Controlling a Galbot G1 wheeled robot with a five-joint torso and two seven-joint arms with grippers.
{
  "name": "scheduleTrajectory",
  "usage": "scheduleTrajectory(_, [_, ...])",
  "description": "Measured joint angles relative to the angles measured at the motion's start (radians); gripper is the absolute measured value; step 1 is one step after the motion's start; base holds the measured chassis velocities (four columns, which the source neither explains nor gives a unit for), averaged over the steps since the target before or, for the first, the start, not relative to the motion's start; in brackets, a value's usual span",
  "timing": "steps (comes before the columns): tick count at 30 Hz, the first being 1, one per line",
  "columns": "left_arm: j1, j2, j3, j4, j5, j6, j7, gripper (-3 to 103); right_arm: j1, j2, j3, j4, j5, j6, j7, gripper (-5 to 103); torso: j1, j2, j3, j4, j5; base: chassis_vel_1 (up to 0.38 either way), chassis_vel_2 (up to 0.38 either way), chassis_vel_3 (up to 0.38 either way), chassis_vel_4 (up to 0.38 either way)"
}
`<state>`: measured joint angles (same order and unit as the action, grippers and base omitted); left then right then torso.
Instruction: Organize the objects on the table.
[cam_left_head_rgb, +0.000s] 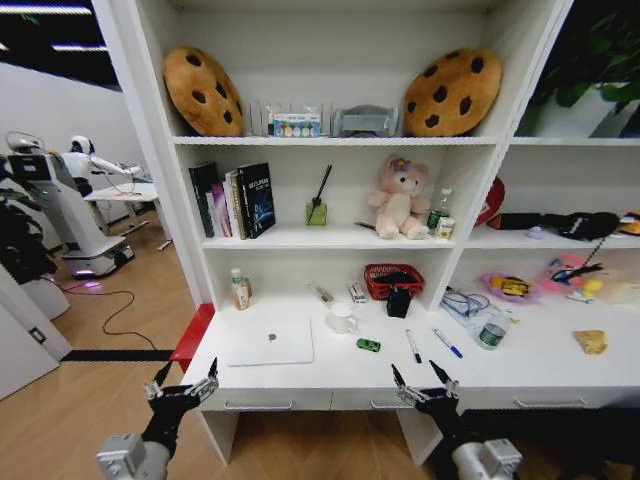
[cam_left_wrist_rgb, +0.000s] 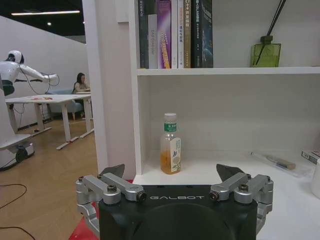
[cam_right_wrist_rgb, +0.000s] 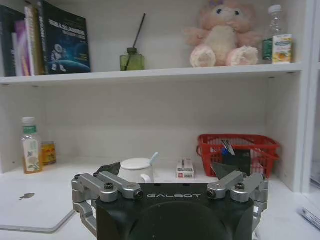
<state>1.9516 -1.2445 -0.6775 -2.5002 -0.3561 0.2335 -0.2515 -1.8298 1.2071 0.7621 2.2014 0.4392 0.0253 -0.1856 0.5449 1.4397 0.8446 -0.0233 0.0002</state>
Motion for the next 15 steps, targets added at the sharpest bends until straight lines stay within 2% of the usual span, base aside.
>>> scheduleTrajectory(2, [-0.001,0.001,0.0,0.001,0.0,0.0,0.001,100,0.072,-0.096,0.076,-0.105,0.068,0.018,-0.11,100,0.0,0.0,0.0,0.0,0.0004,0.0,0.0,0.0,0.0])
scheduleTrajectory(3, [-0.001,0.001,0.001,0.002,0.0,0.0,0.001,100,0.105,-0.148,0.1,-0.161,0.095,0.018,-0.137,100,0.0,0.0,0.0,0.0002,0.0001,0.0,0.0,0.0,0.0])
scheduleTrajectory(4, [-0.001,0.001,0.001,0.002,0.0,0.0,0.001,100,0.105,-0.148,0.1,-0.161,0.095,0.018,-0.137,100,0.0,0.0,0.0,0.0002,0.0001,0.0,0.0,0.0,0.0])
scheduleTrajectory(6, [-0.002,0.002,0.002,0.003,0.001,-0.001,0.001,100,0.179,-0.265,0.114,-0.295,0.141,0.026,-0.196,100,0.0,0.0,0.0,0.0,0.0005,0.0,0.0,0.0,0.0])
scheduleTrajectory(7, [-0.002,0.002,0.002,0.003,0.001,-0.001,0.001,100,0.179,-0.265,0.114,-0.295,0.141,0.026,-0.196,100,0.0,0.0,0.0,0.0,0.0005,0.0,0.0,0.0,0.0])
scheduleTrajectory(9, [-0.003,0.003,0.002,0.004,0.001,-0.002,0.001,100,0.269,-0.358,0.08,-0.403,0.186,0.043,-0.298,100,0.0,0.0,0.0,0.0002,-0.0002,0.0,0.0,0.0,0.0])
scheduleTrajectory(10, [-0.003,0.003,0.002,0.004,0.001,-0.002,0.001,100,0.269,-0.358,0.08,-0.403,0.186,0.043,-0.298,100,0.0,0.0,0.0,0.0002,-0.0002,0.0,0.0,0.0,0.0])
scheduleTrajectory(13, [-0.004,0.003,0.003,0.005,0.001,-0.002,0.001,100,0.42,-0.423,-0.039,-0.562,0.215,0.04,-0.455,100,0.0,0.0,0.0,0.0002,-0.0002,0.0,0.0,0.0,0.0])
scheduleTrajectory(14, [-0.004,0.003,0.003,0.005,0.001,-0.002,0.001,100,0.42,-0.423,-0.039,-0.562,0.215,0.04,-0.455,100,0.0,0.0,0.0,0.0002,-0.0002,0.0,0.0,0.0,0.0])
scheduleTrajectory(15, [-0.004,0.004,0.003,0.006,0.001,-0.002,0.001,100,0.47,-0.43,-0.091,-0.612,0.209,0.04,-0.491,100,0.0,0.0,0.0,0.0002,0.0,0.0,0.0,0.0,0.0])
